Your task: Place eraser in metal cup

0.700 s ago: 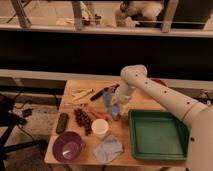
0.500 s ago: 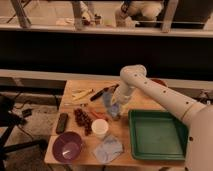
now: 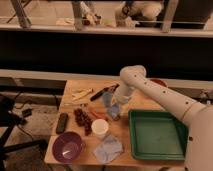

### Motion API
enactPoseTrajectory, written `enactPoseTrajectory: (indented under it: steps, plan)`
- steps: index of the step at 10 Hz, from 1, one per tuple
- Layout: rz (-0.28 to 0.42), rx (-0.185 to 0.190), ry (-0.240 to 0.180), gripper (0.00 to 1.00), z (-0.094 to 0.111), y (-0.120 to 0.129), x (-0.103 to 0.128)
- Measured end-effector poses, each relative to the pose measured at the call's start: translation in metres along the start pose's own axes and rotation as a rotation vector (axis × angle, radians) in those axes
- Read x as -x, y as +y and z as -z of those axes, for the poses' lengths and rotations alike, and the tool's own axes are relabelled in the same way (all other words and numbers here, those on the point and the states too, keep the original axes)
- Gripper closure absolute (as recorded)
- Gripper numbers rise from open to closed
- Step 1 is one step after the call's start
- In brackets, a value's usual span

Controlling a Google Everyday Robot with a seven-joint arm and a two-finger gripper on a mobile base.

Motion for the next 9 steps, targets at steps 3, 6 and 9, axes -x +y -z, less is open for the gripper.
enactPoseTrajectory:
  steps: [3,6,9]
  plan:
    - [-0.001,-0.001,0.0,0.72,0.0,0.0001,-0.0002]
    - [-0.001,-0.002,0.0,0.41,0.0001,0.0002,-0.0005]
    - [-0.001,-0.002,0.0,0.2,0.0001,0.0002,-0.0005]
